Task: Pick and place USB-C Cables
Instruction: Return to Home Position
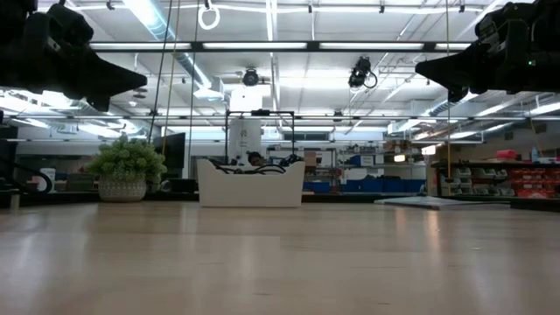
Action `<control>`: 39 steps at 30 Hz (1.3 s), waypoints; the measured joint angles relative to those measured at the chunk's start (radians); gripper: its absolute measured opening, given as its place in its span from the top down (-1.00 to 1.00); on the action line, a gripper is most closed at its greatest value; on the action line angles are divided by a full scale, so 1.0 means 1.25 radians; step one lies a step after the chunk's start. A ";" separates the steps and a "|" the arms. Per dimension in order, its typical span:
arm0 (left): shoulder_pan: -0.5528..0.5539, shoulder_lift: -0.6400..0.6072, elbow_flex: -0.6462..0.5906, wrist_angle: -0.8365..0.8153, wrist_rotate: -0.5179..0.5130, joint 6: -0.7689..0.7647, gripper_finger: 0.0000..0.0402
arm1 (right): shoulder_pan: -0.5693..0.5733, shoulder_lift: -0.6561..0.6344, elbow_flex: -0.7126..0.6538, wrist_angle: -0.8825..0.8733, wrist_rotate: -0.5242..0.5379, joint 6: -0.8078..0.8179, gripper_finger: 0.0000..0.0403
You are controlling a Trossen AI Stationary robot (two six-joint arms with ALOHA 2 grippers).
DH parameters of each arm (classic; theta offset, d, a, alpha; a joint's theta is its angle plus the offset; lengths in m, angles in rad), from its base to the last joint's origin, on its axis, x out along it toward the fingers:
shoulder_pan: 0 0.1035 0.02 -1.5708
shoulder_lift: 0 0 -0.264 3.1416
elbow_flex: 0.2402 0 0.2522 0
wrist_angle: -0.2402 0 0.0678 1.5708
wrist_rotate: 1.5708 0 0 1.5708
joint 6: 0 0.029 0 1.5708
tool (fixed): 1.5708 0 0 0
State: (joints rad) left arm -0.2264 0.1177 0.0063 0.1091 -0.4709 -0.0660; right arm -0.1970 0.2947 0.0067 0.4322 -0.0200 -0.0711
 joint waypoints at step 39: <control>0.000 0.000 0.000 0.017 -0.002 0.000 0.94 | 0.000 0.000 0.000 -0.126 -0.052 0.291 0.90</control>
State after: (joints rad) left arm -0.2264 0.1177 0.0063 0.1299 -0.4736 -0.0658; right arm -0.1967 0.2943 0.0065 0.2752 -0.0848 0.2932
